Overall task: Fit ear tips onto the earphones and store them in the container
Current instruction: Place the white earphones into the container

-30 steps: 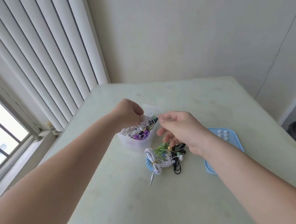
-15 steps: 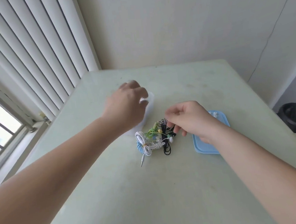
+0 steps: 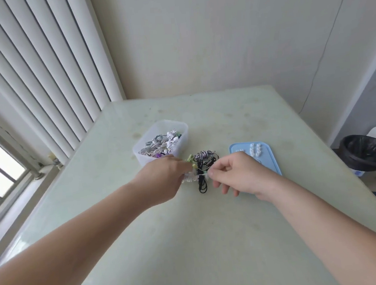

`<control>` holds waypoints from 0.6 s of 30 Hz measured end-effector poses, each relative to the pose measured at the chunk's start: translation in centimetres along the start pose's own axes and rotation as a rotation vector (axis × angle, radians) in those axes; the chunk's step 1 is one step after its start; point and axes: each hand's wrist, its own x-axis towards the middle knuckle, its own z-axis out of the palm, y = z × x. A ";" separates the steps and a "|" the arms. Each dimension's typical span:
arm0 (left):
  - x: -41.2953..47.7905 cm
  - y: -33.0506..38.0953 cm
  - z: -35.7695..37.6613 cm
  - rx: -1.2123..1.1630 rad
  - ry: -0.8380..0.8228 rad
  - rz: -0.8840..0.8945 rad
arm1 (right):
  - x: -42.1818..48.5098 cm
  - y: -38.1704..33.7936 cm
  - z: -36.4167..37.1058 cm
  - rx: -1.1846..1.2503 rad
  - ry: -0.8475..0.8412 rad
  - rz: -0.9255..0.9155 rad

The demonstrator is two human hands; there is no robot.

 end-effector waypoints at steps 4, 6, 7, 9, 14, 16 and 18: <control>0.4 0.6 -2.7 -0.176 0.161 -0.157 | -0.6 0.1 0.5 0.106 0.040 -0.033; 0.6 0.8 -4.4 -0.252 0.177 -0.243 | -0.6 -0.1 0.8 0.167 0.057 -0.049; 0.7 0.9 -4.9 -0.282 0.177 -0.266 | -0.6 -0.3 1.0 0.191 0.062 -0.055; 0.8 0.9 -5.9 -0.320 0.203 -0.301 | -0.6 -0.6 1.5 0.242 0.073 -0.065; 1.0 1.6 -7.2 -0.694 0.285 -0.404 | -0.7 -1.5 2.5 0.330 0.120 -0.093; 0.9 2.5 -7.5 -0.935 0.258 -0.446 | -0.9 -1.7 2.5 0.368 0.095 -0.113; 0.8 3.2 -7.4 -1.141 0.224 -0.465 | -1.1 -2.0 2.2 0.493 0.021 -0.153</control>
